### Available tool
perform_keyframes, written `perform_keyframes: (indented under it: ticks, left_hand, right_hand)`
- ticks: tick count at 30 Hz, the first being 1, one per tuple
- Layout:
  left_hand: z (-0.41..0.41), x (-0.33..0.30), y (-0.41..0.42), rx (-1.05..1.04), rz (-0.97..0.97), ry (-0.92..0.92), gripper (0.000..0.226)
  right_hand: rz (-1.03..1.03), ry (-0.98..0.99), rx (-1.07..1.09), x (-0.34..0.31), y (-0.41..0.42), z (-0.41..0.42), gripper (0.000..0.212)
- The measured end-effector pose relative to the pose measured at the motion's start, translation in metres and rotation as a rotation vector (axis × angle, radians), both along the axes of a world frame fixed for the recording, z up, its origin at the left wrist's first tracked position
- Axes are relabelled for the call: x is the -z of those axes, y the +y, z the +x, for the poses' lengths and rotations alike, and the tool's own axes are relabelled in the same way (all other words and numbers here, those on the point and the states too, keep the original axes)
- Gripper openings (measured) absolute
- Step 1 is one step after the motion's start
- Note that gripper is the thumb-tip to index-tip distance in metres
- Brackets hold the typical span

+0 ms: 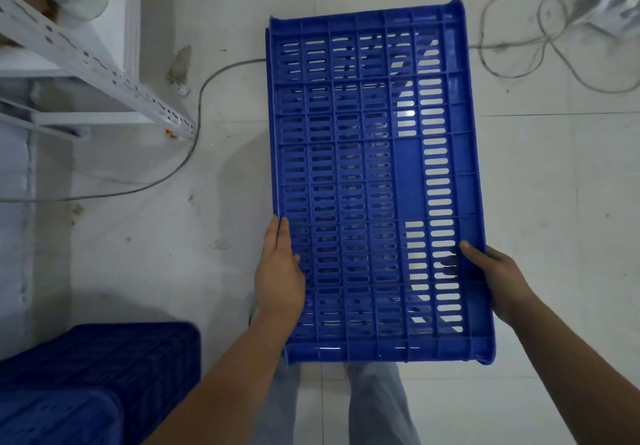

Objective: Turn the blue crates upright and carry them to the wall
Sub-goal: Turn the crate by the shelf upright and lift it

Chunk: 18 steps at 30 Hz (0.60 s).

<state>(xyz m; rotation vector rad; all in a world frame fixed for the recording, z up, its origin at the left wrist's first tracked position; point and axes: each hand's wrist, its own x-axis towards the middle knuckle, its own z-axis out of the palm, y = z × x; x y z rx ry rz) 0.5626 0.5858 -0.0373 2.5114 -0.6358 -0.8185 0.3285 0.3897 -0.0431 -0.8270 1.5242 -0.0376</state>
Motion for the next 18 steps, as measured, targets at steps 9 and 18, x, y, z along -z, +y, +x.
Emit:
perform_keyframes:
  ticks: [9, 18]
  left_hand:
    - [0.036, 0.003, 0.032, -0.032, -0.043, -0.022, 0.06]
    - [0.061, 0.021, 0.056, -0.179, 0.092, 0.264, 0.053]
  right_hand:
    - [-0.225, -0.129, -0.103, -0.027, 0.028, 0.039, 0.01]
    - [-0.416, -0.054, -0.229, -0.057, 0.075, 0.089, 0.031]
